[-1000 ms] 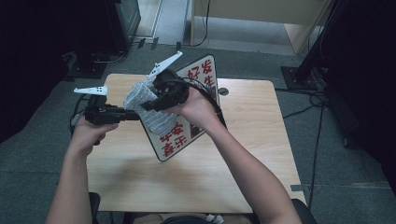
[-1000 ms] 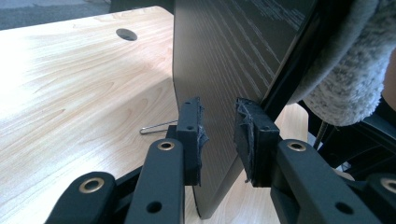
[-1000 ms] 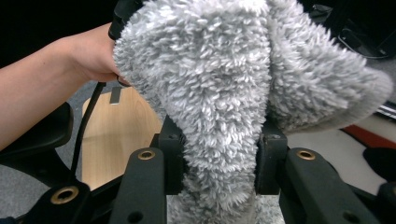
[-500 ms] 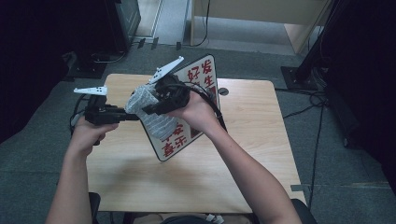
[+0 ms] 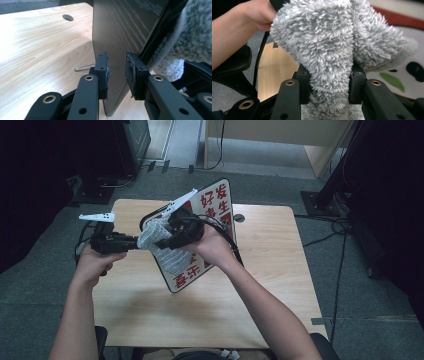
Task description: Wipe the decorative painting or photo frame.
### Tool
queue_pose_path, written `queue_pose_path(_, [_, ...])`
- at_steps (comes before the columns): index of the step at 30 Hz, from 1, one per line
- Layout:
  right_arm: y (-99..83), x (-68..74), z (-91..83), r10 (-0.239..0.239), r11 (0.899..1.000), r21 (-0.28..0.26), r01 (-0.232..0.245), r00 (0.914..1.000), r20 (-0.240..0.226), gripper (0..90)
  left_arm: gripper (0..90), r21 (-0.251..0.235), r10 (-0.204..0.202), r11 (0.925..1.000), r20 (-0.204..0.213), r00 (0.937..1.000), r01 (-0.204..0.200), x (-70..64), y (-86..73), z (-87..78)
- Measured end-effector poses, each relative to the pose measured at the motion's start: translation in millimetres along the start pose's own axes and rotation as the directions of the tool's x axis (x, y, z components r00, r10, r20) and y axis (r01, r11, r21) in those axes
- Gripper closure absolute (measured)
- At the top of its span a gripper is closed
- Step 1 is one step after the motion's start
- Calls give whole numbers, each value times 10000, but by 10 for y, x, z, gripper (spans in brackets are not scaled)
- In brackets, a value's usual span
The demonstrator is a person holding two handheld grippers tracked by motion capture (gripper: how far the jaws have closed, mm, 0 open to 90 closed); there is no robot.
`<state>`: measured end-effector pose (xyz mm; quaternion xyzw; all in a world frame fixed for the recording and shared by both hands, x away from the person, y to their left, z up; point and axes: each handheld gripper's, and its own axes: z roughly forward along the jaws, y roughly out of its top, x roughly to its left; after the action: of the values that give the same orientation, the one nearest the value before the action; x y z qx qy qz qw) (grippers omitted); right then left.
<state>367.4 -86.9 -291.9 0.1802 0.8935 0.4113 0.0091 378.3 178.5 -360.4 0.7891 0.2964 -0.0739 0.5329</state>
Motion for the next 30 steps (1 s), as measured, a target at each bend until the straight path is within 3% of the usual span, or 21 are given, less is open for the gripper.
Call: queue_pose_path(30, [-311, -15, 174, 244, 9994, 254, -236, 9992, -329, 624, 733, 74, -117, 9999, 96, 9999, 116, 7, -10, 9])
